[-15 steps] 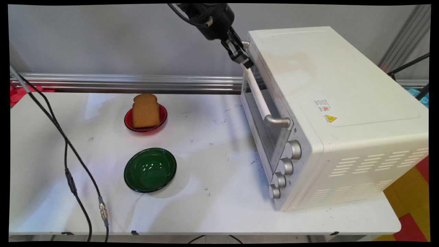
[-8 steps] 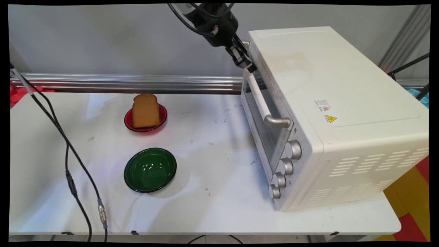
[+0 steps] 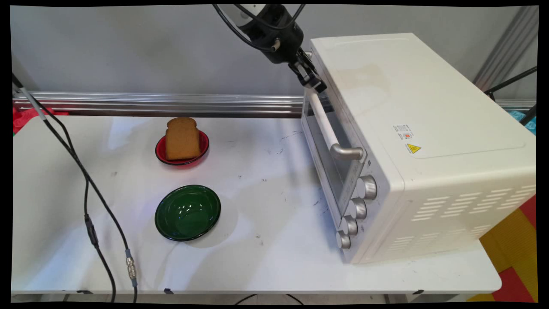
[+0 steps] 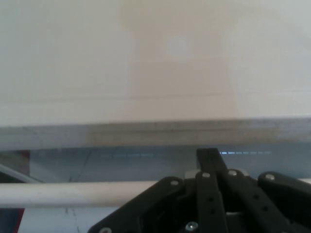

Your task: Open the oven

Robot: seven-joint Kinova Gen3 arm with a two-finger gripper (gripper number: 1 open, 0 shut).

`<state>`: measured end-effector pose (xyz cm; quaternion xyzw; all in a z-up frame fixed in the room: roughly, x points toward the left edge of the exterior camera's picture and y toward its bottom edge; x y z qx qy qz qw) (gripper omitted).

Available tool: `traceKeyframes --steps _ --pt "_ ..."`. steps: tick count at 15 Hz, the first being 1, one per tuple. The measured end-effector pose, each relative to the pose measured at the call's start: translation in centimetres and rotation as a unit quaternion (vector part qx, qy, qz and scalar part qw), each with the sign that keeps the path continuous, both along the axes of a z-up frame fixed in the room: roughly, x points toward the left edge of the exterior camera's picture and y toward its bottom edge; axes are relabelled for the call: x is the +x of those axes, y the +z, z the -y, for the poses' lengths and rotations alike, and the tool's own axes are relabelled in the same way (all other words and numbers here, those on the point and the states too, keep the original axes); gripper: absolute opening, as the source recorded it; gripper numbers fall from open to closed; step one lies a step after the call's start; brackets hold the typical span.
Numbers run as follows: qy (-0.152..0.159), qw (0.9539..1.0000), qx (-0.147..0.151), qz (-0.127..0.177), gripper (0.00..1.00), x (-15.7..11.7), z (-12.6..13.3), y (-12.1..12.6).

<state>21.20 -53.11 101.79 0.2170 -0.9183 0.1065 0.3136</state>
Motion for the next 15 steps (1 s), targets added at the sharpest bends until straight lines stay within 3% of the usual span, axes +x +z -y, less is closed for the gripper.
traceKeyframes --steps 15 --pt "0.004 1.0000 -0.005 -0.001 0.00 0.3 -0.4 -3.2"
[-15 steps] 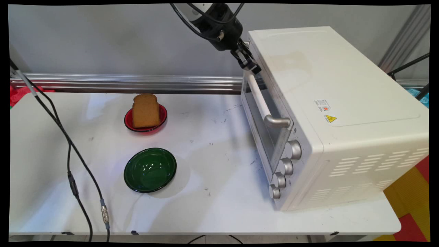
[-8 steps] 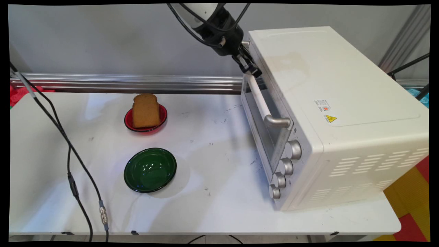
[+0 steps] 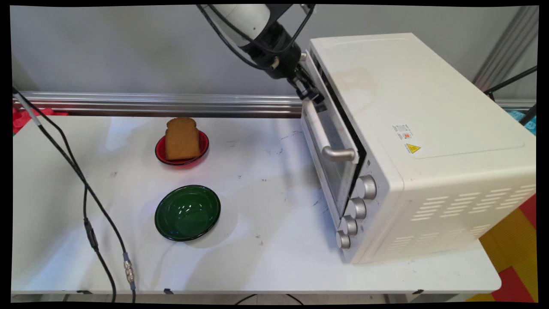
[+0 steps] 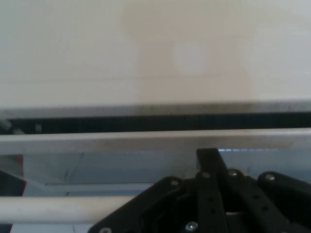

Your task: Open the oven

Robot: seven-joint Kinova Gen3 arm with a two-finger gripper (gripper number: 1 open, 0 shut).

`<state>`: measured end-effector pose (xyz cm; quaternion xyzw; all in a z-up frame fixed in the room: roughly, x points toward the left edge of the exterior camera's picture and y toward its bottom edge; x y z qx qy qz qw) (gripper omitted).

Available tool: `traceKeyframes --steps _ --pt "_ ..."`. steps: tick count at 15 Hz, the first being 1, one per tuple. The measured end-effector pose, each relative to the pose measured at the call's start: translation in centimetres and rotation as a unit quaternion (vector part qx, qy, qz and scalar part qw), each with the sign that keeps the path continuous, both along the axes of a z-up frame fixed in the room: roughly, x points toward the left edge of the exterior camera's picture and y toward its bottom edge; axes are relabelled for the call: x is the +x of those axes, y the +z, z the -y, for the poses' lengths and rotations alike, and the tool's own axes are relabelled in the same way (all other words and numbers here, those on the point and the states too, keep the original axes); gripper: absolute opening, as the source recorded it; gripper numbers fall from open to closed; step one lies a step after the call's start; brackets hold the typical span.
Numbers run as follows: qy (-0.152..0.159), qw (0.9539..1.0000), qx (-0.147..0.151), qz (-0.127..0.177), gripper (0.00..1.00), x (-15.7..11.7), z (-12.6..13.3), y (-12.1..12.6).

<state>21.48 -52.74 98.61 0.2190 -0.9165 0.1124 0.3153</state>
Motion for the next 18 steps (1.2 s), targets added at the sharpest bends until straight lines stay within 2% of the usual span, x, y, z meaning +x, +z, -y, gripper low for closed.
traceKeyframes --steps 10,18 --pt "-0.018 0.9992 0.007 0.035 0.00 4.1 -1.7 -2.6" --pt "-0.020 0.9988 0.001 0.044 0.00 7.6 -1.6 -5.7"
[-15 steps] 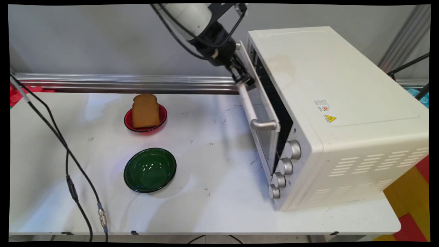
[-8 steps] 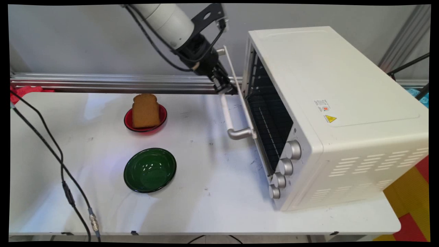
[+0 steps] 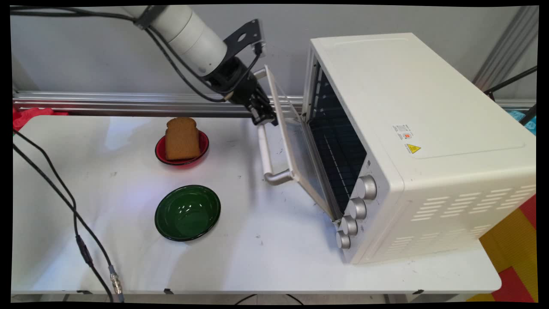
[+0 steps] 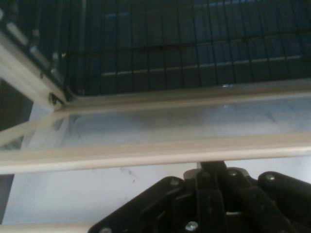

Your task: Open the oven

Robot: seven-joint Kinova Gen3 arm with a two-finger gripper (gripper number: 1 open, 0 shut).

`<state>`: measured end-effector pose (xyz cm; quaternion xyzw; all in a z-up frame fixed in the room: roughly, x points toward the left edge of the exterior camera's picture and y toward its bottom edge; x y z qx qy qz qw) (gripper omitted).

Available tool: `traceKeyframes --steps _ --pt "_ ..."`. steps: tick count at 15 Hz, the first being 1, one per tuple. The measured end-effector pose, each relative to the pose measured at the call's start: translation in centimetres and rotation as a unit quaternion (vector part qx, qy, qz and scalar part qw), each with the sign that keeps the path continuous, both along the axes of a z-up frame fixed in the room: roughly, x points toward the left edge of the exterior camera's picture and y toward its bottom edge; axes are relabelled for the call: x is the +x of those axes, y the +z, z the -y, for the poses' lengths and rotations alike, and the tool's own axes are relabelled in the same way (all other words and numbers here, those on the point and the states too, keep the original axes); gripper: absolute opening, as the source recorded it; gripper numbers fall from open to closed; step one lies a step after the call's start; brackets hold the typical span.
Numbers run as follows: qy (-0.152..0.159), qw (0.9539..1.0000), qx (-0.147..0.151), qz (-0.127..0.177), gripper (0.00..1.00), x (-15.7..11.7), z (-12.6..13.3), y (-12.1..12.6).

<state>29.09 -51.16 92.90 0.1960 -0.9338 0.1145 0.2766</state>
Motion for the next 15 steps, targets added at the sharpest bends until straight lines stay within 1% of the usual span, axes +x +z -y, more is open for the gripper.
traceKeyframes --steps 7,15 --pt "0.008 1.0000 0.002 0.000 0.00 3.5 -0.5 -2.8" --pt "0.022 0.9996 0.008 -0.014 0.00 7.0 -1.3 -5.7"
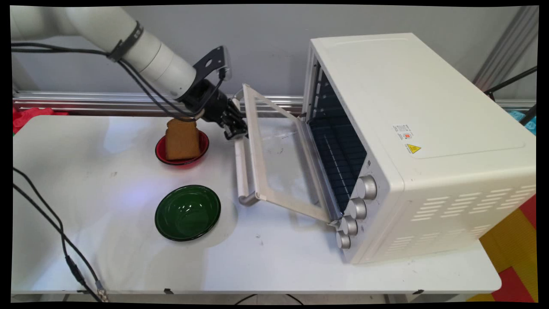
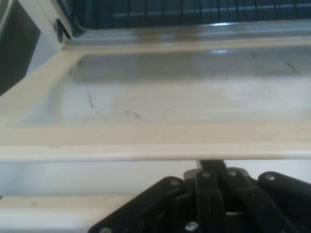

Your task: Open the oven

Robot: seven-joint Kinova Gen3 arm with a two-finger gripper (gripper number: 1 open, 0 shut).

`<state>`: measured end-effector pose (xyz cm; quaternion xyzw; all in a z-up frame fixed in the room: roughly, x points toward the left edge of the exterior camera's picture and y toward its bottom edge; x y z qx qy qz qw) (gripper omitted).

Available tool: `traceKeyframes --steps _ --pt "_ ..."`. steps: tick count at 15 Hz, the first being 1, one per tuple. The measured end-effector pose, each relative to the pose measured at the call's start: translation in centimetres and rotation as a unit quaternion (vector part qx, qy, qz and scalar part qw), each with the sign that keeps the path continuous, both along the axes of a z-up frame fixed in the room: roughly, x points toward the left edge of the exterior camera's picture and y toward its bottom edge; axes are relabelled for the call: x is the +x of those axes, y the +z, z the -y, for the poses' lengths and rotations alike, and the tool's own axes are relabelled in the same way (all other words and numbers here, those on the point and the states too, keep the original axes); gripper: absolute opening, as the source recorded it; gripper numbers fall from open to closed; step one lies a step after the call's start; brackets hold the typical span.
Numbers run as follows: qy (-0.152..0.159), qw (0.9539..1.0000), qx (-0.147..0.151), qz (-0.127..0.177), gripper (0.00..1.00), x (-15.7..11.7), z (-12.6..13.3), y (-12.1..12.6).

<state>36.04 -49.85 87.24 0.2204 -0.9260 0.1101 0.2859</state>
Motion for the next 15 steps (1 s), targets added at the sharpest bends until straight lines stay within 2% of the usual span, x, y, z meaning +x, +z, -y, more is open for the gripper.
traceKeyframes --steps 8,15 --pt "0.009 0.9997 0.014 -0.017 0.00 2.4 -0.9 -2.8" --pt "0.018 0.9991 0.021 -0.032 0.00 3.2 -1.2 -4.5"
